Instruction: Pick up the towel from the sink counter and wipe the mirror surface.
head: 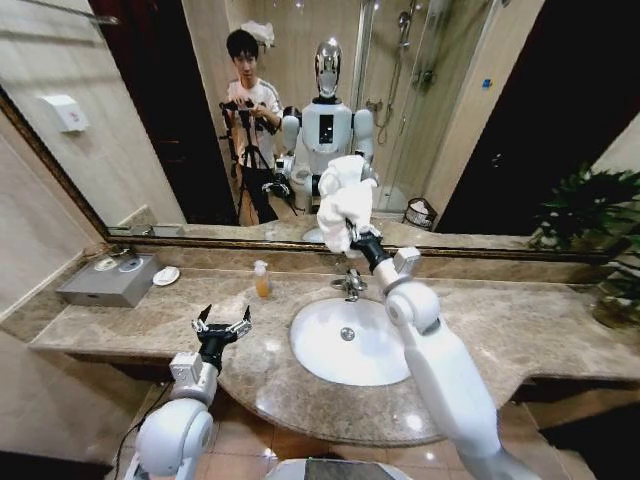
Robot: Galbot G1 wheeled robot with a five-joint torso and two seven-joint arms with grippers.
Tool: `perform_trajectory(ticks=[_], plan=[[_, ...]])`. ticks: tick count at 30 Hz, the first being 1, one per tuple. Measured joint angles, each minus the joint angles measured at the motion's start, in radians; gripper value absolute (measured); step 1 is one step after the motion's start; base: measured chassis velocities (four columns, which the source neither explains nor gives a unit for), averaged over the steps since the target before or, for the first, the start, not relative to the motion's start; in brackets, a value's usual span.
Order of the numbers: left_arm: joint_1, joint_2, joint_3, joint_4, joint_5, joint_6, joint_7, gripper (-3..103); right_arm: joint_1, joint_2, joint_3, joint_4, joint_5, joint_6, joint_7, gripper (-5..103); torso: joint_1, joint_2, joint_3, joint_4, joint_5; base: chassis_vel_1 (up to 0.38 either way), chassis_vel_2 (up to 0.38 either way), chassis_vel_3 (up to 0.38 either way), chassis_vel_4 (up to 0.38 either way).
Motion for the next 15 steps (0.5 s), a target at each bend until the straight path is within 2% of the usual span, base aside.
perform_trajectory(ticks=[1, 5, 6, 9, 15], plan=[[0.000, 0.000, 0.000, 0.000, 0.000, 0.000, 0.000, 100, 0.000, 0.000, 0.000, 0.000, 0.000, 0.000, 0.000, 10, 0.000, 0.000, 0.000, 0.0000, 0.0000, 0.000, 0.000, 0.000, 0.000], [0.000, 0.000, 0.000, 0.000, 0.000, 0.000, 0.000, 100, 0.136, -0.001, -0.018, -0.018, 0.111, -0.044, 0.079, 10, 0.000, 0.000, 0.000, -0.0006, 0.0003, -0.015, -0.007, 0.008, 0.007], [0.000, 0.000, 0.000, 0.000, 0.000, 0.000, 0.000, 100, 0.136, -0.001, -0.018, -0.018, 0.111, -0.044, 0.079, 10, 0.000, 0.000, 0.000, -0.0006, 0.0003, 0.000, 0.000, 0.000, 0.000], [0.000, 0.000, 0.000, 0.000, 0.000, 0.000, 0.000, 100, 0.269, -0.001, -0.032, -0.095, 0.148, -0.057, 0.097, 10, 0.000, 0.000, 0.000, -0.0004, 0.0004, 0.000, 0.000, 0.000, 0.000], [0.000, 0.000, 0.000, 0.000, 0.000, 0.000, 0.000, 100, 0.375, 0.023, -0.048, -0.179, 0.144, -0.060, 0.096, 10, 0.000, 0.000, 0.000, 0.0000, 0.0001, 0.000, 0.000, 0.000, 0.000]])
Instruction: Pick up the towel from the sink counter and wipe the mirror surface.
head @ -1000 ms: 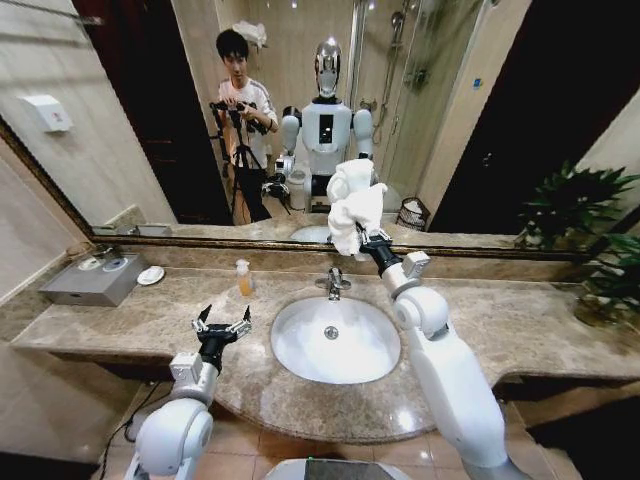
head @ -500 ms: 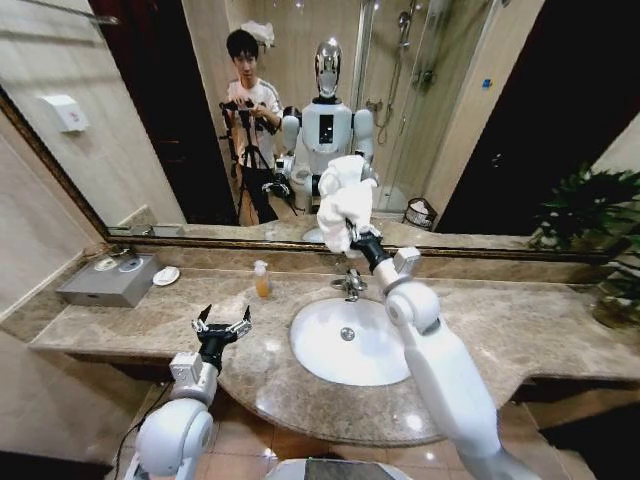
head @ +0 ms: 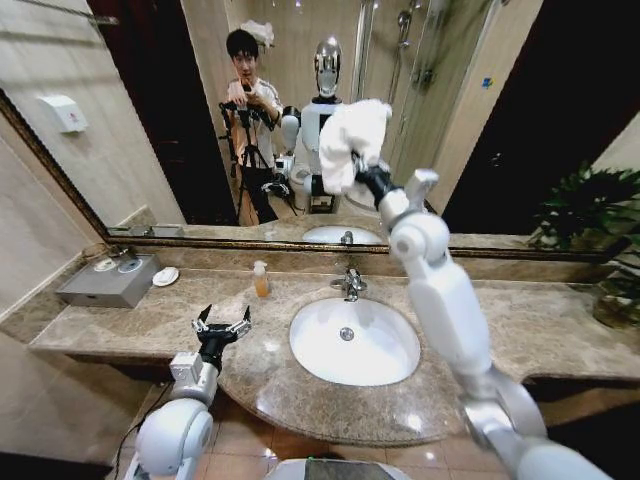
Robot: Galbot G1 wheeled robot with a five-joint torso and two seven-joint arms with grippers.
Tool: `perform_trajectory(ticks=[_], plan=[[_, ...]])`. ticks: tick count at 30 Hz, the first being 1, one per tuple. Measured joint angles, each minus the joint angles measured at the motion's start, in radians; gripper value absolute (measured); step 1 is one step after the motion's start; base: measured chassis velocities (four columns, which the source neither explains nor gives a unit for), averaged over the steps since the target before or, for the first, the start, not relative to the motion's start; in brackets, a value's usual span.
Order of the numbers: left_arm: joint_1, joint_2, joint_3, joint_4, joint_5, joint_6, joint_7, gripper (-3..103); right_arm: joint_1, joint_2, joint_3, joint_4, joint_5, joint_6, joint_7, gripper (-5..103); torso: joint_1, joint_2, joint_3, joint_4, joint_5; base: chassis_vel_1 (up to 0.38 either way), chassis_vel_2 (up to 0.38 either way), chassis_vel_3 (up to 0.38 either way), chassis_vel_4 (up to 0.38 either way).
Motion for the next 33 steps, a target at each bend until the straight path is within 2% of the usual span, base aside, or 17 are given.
perform_trajectory(ticks=[4, 9, 12, 17, 26, 30, 33], plan=[[0.000, 0.000, 0.000, 0.000, 0.000, 0.000, 0.000, 100, -0.022, 0.019, -0.004, -0.017, -0.032, 0.004, -0.017, 10, 0.000, 0.000, 0.000, -0.0001, -0.0001, 0.000, 0.000, 0.000, 0.000], [0.000, 0.000, 0.000, 0.000, 0.000, 0.000, 0.000, 100, -0.161, 0.029, -0.003, -0.016, -0.101, 0.027, -0.062, 10, 0.000, 0.000, 0.000, -0.0007, 0.0003, 0.000, 0.000, 0.000, 0.000], [0.000, 0.000, 0.000, 0.000, 0.000, 0.000, 0.000, 100, -0.191, 0.031, -0.005, -0.016, -0.115, 0.033, -0.073, 10, 0.000, 0.000, 0.000, -0.0007, 0.0002, 0.000, 0.000, 0.000, 0.000], [0.000, 0.000, 0.000, 0.000, 0.000, 0.000, 0.000, 100, -0.137, 0.031, -0.005, -0.028, -0.099, 0.037, -0.060, 10, 0.000, 0.000, 0.000, 0.0000, 0.0002, 0.000, 0.000, 0.000, 0.000], [0.000, 0.000, 0.000, 0.000, 0.000, 0.000, 0.000, 100, 0.011, -0.031, 0.015, -0.001, -0.033, 0.007, -0.018, 10, 0.000, 0.000, 0.000, -0.0005, 0.0000, 0.000, 0.000, 0.000, 0.000], [0.000, 0.000, 0.000, 0.000, 0.000, 0.000, 0.000, 100, -0.009, -0.038, 0.009, -0.018, -0.048, 0.010, -0.029, 10, 0.000, 0.000, 0.000, -0.0005, 0.0000, 0.000, 0.000, 0.000, 0.000], [0.000, 0.000, 0.000, 0.000, 0.000, 0.000, 0.000, 100, -0.113, -0.029, 0.001, -0.035, -0.092, 0.031, -0.057, 10, 0.000, 0.000, 0.000, -0.0002, 0.0003, 0.000, 0.000, 0.000, 0.000]])
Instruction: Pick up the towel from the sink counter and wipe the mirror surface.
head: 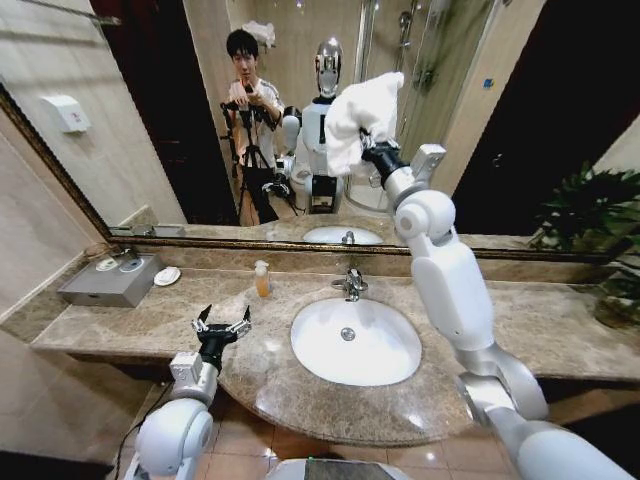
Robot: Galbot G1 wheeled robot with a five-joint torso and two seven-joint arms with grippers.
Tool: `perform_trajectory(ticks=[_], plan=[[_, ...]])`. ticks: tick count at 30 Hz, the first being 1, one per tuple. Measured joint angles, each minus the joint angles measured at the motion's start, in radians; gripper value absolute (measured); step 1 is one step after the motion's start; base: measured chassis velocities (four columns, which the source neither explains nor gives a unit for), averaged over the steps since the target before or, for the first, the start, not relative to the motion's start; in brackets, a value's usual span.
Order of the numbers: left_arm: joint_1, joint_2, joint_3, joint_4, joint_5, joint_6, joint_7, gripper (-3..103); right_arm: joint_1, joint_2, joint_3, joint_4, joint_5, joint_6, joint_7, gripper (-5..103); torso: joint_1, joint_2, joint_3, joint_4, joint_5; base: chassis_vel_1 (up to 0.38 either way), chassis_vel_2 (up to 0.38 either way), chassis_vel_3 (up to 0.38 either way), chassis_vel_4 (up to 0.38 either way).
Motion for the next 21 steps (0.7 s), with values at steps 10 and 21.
perform_trajectory(ticks=[10, 21], plan=[[0.000, 0.000, 0.000, 0.000, 0.000, 0.000, 0.000, 100, -0.105, 0.006, -0.007, 0.025, -0.051, 0.021, -0.033, 10, 0.000, 0.000, 0.000, -0.0004, 0.0002, 0.000, 0.000, 0.000, 0.000], [0.000, 0.000, 0.000, 0.000, 0.000, 0.000, 0.000, 100, 0.102, -0.025, -0.014, -0.002, 0.044, -0.008, 0.010, 10, 0.000, 0.000, 0.000, -0.0001, -0.0004, 0.000, 0.000, 0.000, 0.000]])
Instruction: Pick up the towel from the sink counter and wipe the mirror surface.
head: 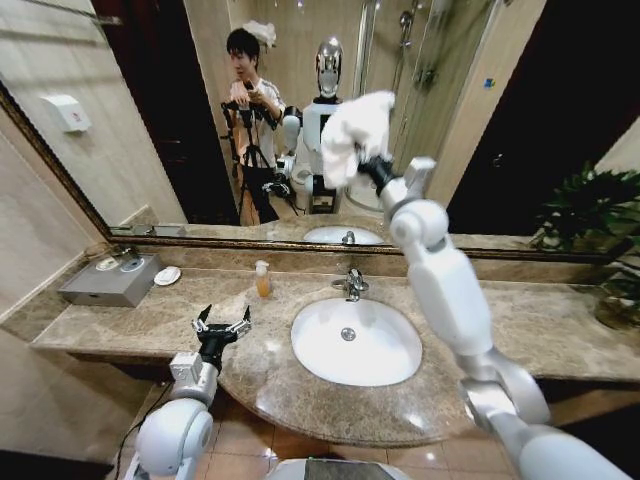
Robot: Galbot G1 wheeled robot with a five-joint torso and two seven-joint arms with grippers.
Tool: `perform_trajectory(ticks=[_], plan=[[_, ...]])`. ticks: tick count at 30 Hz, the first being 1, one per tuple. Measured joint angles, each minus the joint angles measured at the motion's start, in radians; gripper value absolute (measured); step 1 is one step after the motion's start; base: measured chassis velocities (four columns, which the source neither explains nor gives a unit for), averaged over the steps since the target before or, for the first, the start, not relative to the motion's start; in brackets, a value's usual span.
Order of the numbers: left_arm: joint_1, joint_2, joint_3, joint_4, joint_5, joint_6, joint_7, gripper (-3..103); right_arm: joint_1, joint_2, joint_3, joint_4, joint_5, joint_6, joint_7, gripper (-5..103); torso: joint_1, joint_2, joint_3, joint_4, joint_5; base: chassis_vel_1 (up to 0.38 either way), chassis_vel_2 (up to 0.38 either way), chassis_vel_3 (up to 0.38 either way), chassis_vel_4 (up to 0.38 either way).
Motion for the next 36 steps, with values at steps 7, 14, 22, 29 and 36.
perform_trajectory(ticks=[7, 14, 22, 29, 36], plan=[[0.000, 0.000, 0.000, 0.000, 0.000, 0.000, 0.000, 100, -0.202, 0.026, -0.023, -0.001, -0.094, 0.035, -0.048, 10, 0.000, 0.000, 0.000, -0.0002, 0.0004, 0.000, 0.000, 0.000, 0.000], [0.000, 0.000, 0.000, 0.000, 0.000, 0.000, 0.000, 100, -0.168, 0.021, -0.033, 0.008, -0.082, 0.038, -0.036, 10, 0.000, 0.000, 0.000, 0.0002, 0.0003, 0.000, 0.000, 0.000, 0.000], [0.000, 0.000, 0.000, 0.000, 0.000, 0.000, 0.000, 100, -0.012, -0.006, -0.029, 0.025, -0.006, 0.003, 0.001, 10, 0.000, 0.000, 0.000, 0.0002, 0.0000, 0.000, 0.000, 0.000, 0.000], [0.000, 0.000, 0.000, 0.000, 0.000, 0.000, 0.000, 100, -0.127, 0.007, -0.045, 0.009, -0.048, 0.016, -0.025, 10, 0.000, 0.000, 0.000, 0.0001, 0.0002, 0.000, 0.000, 0.000, 0.000], [0.000, 0.000, 0.000, 0.000, 0.000, 0.000, 0.000, 100, -0.244, 0.003, -0.059, 0.058, -0.090, 0.028, -0.048, 10, 0.000, 0.000, 0.000, -0.0003, 0.0003, 0.000, 0.000, 0.000, 0.000]])
